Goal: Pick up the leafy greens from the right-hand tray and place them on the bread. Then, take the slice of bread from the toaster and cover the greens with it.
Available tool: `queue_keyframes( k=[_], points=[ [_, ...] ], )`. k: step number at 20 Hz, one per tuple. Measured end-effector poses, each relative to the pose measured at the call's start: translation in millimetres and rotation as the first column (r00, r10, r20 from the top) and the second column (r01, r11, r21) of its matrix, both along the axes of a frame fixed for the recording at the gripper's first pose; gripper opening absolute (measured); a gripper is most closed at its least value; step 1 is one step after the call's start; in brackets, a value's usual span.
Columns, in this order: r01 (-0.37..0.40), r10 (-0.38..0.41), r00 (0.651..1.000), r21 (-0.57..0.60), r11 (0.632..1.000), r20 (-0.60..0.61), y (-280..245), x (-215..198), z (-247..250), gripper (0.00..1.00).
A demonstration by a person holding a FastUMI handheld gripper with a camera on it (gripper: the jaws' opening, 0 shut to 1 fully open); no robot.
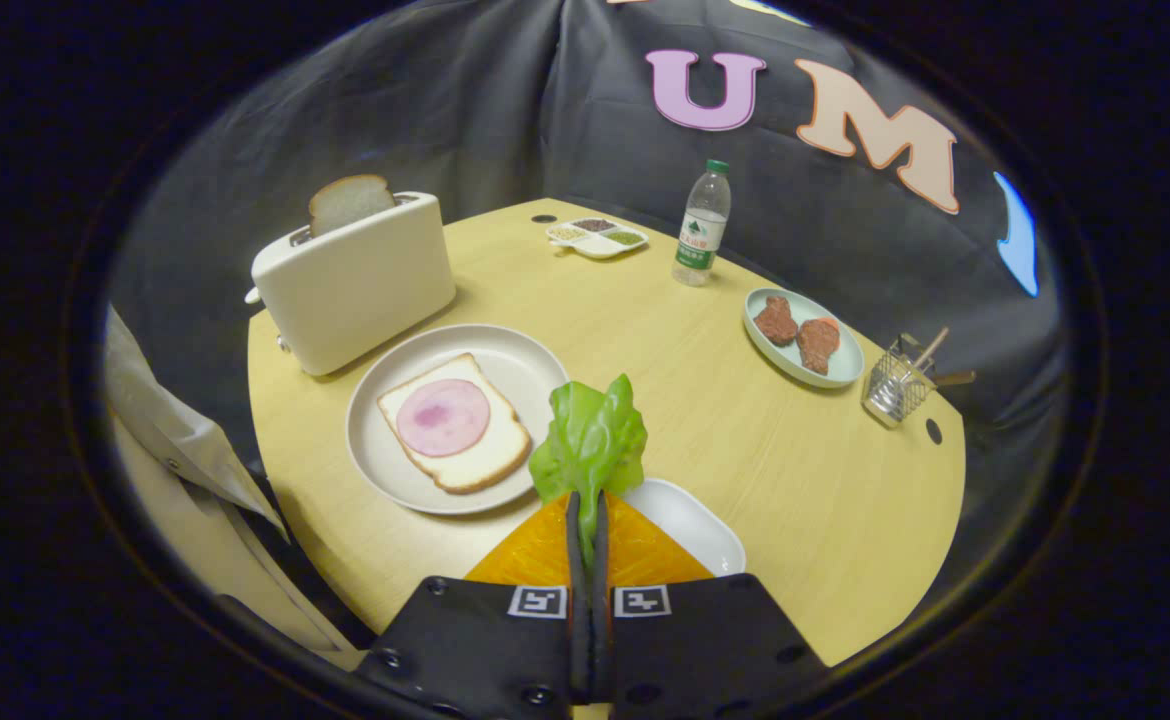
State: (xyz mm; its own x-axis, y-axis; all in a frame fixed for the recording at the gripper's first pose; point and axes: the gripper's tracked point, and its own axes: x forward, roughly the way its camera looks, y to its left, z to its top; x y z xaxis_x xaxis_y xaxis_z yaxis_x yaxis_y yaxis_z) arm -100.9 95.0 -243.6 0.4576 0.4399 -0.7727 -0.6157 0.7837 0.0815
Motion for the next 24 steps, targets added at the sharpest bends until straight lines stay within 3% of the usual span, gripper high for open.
queue_keyframes(
  k=[24],
  points=[
    [-0.171,0.174,0.984,0.074,0.982,-0.035,119,-14,14,0.06]
  ],
)
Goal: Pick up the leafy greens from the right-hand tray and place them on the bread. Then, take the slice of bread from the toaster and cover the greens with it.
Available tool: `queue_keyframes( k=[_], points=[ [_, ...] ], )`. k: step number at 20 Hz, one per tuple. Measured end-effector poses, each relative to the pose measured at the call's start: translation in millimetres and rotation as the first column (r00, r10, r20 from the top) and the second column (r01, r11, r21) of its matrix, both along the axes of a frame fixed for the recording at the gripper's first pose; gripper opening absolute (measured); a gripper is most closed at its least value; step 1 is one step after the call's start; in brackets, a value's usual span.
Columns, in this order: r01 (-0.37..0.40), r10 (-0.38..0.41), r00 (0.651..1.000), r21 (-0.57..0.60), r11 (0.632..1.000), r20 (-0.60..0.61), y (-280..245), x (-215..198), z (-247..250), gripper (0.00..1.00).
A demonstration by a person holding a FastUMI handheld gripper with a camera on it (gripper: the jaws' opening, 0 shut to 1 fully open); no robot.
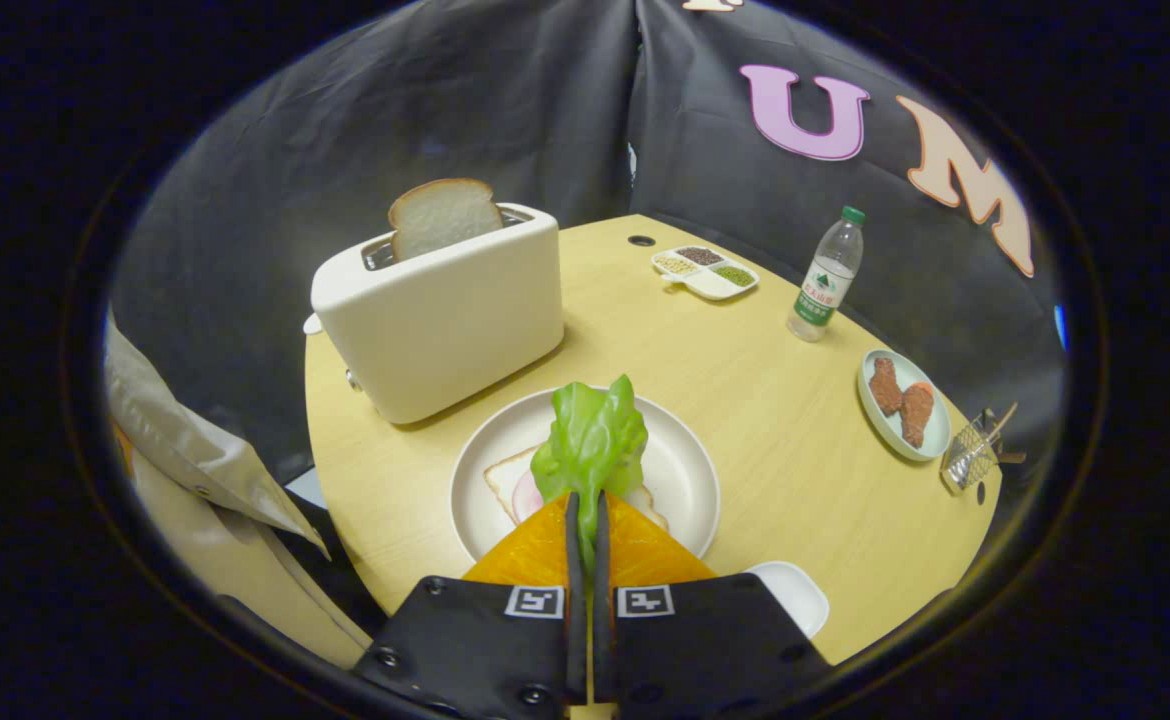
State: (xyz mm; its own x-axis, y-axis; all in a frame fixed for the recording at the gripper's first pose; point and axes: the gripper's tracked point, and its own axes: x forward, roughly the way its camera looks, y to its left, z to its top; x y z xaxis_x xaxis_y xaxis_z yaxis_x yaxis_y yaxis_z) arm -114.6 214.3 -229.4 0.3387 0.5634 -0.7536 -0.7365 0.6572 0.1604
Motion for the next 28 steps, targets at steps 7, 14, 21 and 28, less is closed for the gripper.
queue_keyframes(
  k=[7,14,21,28],
  points=[
    [-0.039,0.039,0.999,-0.002,0.999,-0.023,20,-5,-9,0.06],
    [-0.068,0.066,0.996,-0.026,0.997,-0.058,31,-6,-24,0.06],
    [-0.07,0.064,0.995,-0.071,0.995,-0.076,32,1,-42,0.14],
    [-0.097,0.09,0.994,-0.115,0.989,-0.065,29,2,-49,0.36]
  ],
)
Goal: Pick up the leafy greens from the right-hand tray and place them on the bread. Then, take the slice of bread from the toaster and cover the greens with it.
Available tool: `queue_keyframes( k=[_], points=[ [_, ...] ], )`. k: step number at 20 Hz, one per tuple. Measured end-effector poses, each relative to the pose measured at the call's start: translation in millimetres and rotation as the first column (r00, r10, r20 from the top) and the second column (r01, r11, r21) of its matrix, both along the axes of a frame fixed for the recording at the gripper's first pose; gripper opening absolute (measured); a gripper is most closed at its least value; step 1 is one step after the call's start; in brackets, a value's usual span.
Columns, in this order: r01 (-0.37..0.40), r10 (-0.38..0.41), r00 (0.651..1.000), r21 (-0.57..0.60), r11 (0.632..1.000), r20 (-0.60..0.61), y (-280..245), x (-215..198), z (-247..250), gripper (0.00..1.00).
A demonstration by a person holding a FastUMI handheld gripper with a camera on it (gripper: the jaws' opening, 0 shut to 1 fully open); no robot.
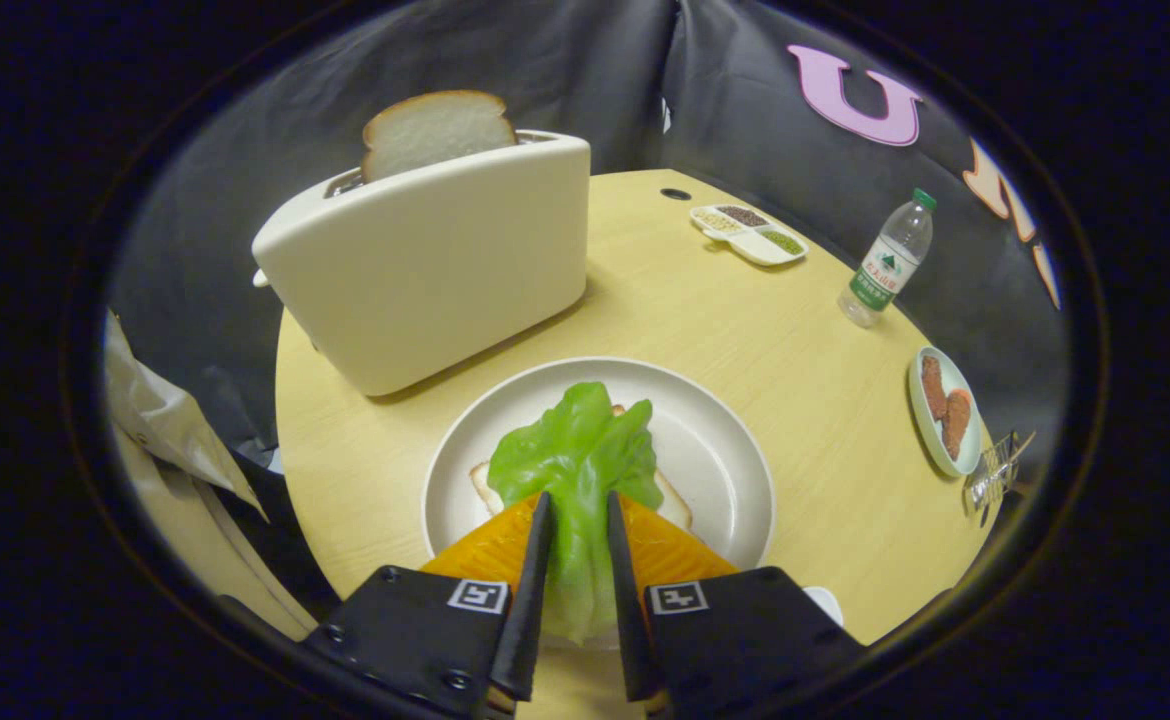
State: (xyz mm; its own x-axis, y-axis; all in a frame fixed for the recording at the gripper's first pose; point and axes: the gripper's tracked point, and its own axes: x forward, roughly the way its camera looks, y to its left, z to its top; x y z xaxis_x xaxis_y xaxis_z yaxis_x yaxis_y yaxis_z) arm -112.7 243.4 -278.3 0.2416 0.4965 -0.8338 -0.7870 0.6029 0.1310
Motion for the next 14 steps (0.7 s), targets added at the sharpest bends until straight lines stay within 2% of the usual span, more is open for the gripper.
queue_keyframes(
  k=[2,3,8,14],
  points=[
    [-0.006,0.006,1.0,-0.008,1.0,0.009,-2,1,0,0.43],
    [-0.007,0.007,1.0,-0.008,1.0,0.01,-2,1,1,0.5],
    [-0.007,0.007,1.0,-0.001,1.0,0.023,1,1,11,0.67],
    [-0.005,0.002,0.998,0.049,0.999,0.061,17,11,56,0.88]
  ],
)
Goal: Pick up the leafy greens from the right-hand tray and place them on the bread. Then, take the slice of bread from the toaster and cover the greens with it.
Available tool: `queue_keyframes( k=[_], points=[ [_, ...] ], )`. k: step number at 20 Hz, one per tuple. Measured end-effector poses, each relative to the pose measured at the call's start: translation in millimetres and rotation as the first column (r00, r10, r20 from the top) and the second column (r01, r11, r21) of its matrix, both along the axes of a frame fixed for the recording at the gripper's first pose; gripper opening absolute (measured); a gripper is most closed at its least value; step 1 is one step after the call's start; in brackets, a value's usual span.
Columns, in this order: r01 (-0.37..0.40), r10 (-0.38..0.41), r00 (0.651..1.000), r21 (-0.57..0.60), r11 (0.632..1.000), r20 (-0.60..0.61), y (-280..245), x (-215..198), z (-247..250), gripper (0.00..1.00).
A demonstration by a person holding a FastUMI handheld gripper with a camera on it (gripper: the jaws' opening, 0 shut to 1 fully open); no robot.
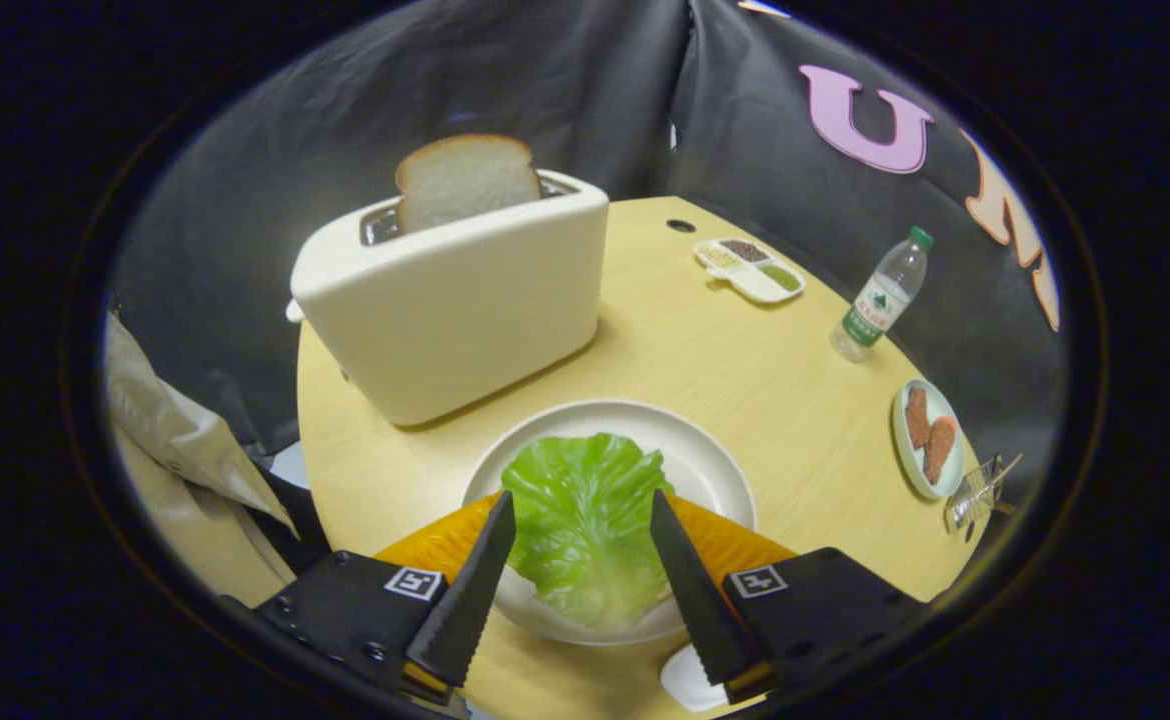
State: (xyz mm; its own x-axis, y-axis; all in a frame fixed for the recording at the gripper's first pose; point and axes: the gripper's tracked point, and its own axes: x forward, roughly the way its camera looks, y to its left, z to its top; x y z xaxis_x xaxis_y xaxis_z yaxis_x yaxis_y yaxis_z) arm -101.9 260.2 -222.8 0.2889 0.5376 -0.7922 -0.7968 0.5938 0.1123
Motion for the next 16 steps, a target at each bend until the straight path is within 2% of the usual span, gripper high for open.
queue_keyframes(
  k=[1,7,16],
  points=[
    [-0.002,0.002,1.0,0.006,1.0,0.014,3,5,10,0.91],
    [-0.007,0.004,0.998,0.052,0.999,0.064,26,25,65,0.94],
    [-0.029,0.018,0.995,0.122,0.992,0.094,70,34,116,0.97]
  ],
)
